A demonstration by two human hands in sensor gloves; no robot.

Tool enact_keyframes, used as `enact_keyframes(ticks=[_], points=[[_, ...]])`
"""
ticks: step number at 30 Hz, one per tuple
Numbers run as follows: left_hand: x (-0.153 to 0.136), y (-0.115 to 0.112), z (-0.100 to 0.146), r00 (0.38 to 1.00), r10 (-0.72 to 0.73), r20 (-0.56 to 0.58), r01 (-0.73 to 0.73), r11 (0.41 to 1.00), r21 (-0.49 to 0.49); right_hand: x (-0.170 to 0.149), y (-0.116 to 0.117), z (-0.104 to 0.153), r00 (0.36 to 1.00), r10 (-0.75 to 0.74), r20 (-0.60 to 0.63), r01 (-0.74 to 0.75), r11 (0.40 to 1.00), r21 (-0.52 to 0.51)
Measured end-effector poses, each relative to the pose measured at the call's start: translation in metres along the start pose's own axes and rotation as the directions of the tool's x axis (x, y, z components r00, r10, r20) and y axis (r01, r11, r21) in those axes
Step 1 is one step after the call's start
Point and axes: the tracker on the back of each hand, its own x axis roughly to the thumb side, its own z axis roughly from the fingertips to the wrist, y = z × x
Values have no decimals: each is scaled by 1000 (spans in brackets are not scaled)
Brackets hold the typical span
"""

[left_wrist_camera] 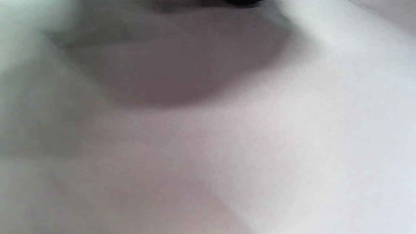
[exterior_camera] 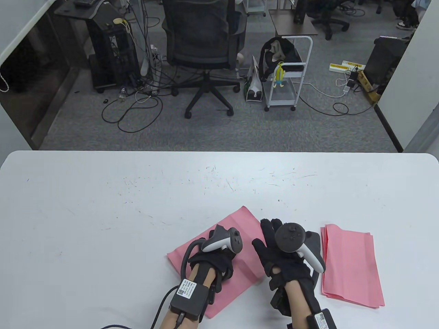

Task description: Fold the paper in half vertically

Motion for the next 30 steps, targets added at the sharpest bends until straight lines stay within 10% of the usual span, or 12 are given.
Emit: enact_keyframes(ticks=[16,30], points=[[20,-11,10,921,-370,118,366,929,59,-3,0,-2,1000,-9,-4,9,1000,5],[21,-11,12,904,-414,108,407,910,77,-4,3,-4,1000,1,-15,0,1000,22]])
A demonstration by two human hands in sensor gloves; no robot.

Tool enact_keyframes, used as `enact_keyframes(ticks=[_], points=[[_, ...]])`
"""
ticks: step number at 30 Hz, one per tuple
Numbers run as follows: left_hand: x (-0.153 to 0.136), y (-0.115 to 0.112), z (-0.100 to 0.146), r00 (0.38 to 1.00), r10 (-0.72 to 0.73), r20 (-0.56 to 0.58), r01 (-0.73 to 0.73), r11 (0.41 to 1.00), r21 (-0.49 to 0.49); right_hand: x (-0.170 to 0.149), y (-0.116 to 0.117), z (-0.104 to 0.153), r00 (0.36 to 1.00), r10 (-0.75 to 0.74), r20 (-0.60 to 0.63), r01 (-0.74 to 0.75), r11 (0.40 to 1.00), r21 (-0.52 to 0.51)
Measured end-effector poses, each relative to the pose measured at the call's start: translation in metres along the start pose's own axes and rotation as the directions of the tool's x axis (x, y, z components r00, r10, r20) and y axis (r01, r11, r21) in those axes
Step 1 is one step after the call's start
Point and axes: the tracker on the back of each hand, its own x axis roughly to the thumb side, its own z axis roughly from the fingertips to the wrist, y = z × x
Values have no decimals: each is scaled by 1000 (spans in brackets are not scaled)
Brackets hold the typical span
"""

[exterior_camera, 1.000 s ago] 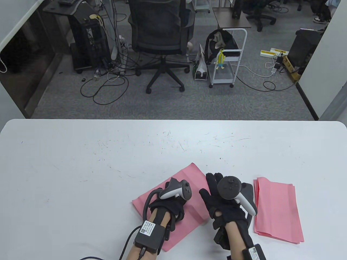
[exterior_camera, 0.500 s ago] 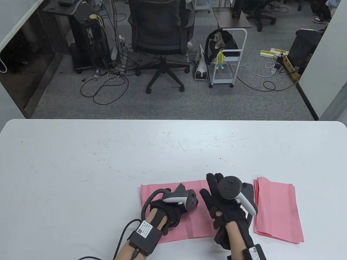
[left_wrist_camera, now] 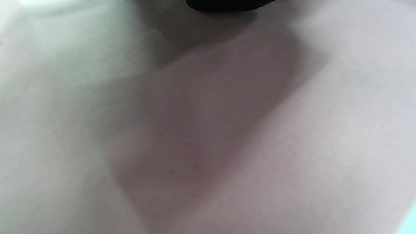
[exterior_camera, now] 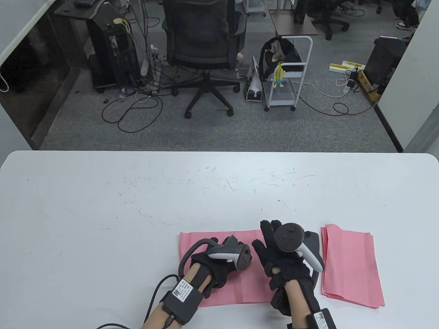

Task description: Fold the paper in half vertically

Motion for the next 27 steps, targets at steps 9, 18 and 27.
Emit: enact_keyframes(ticks=[9,18,27], points=[[-51,11,61,978,179,-111,-134,936,327,-2,-2,0,1000,-15,7,15,1000,-5],[-91,-25,111,883,397,-250,-266,863,429,3,2,-1,1000,-2,21,2,1000,4],[-82,-77,76,871,426,-245,-360,893,272,0,8,-6,1000,18,-2,-18,1000,16]])
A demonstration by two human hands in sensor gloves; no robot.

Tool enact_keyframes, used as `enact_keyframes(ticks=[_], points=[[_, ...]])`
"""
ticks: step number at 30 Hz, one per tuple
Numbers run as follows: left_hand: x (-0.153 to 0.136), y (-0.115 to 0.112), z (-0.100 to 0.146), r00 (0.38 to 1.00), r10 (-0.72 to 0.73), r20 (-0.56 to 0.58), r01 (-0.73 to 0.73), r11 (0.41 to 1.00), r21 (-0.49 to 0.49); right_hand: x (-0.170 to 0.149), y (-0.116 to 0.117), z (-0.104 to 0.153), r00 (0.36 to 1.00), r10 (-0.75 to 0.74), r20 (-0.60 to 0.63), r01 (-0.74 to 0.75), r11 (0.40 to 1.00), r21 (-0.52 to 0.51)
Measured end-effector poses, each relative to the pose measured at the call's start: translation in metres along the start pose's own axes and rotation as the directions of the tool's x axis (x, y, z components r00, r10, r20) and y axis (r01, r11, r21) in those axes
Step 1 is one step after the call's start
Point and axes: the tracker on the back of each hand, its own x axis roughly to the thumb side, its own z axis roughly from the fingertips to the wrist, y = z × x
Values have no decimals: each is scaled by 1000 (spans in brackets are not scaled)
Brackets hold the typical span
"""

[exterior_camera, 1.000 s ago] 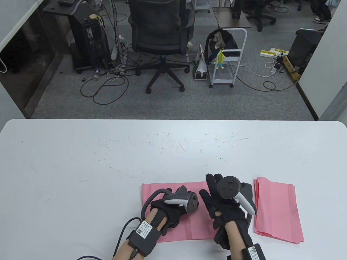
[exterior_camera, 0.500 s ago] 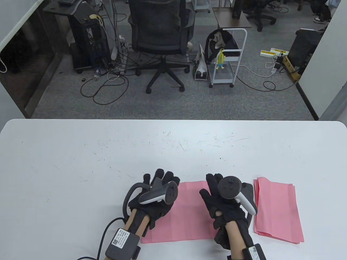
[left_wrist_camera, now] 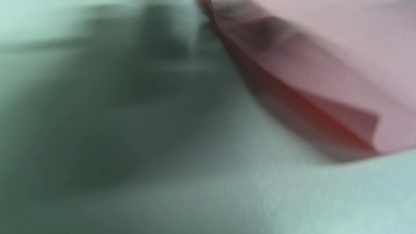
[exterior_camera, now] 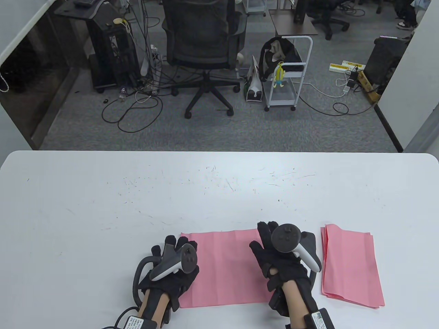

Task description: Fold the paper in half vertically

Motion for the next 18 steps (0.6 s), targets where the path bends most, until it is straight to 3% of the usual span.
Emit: enact_keyframes(ticks=[6,10,18], points=[[1,-17,-9,1000,-9,4,10,998,-59,-5,3,-5,999,14,-32,-14,1000,3],[-4,-22,-12,994,109,28,-106,990,-93,-7,4,-7,998,27,-48,-27,1000,1],[-4,-22,-12,995,98,36,-93,990,-105,-17,4,-14,995,10,-103,-10,1000,-5]])
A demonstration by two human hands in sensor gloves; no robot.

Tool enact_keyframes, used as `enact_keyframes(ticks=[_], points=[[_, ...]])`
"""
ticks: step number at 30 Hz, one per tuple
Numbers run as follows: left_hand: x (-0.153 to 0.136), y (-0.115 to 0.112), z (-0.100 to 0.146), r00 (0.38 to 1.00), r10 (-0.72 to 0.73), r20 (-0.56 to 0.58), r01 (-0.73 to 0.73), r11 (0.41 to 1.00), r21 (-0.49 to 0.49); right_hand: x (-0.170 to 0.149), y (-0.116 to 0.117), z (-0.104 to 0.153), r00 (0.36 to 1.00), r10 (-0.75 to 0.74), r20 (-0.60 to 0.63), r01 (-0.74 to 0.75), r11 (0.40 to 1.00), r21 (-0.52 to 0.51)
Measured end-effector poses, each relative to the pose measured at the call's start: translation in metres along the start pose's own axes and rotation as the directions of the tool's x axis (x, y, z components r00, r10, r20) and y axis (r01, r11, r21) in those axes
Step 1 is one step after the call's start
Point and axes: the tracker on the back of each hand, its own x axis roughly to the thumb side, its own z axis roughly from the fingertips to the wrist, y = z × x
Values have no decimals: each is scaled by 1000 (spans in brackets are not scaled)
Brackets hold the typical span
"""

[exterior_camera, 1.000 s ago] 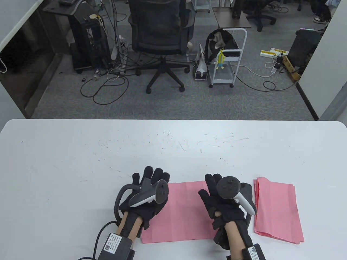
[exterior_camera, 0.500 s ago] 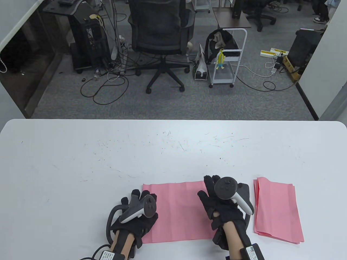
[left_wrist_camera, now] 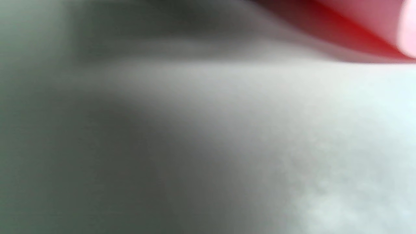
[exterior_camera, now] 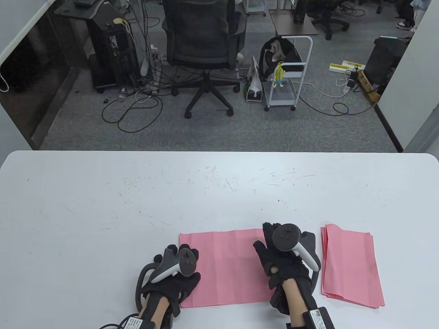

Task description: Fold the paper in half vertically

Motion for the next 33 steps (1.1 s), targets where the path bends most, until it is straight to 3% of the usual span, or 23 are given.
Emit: enact_keyframes(ticks=[5,17,22,33], points=[[0,-1,0,1000,1,5,-1,1000,-1,-8,-3,-16,992,-15,-124,11,999,-32],[0,0,1,1000,10,11,-10,1000,-5,-22,12,-73,932,137,-335,-112,989,94],[0,0,1,1000,13,12,-13,1000,-9,-25,18,-77,915,194,-355,-171,981,96],[-1,0,1,1000,17,14,-16,1000,-11,-29,19,-75,926,155,-344,-158,987,17]])
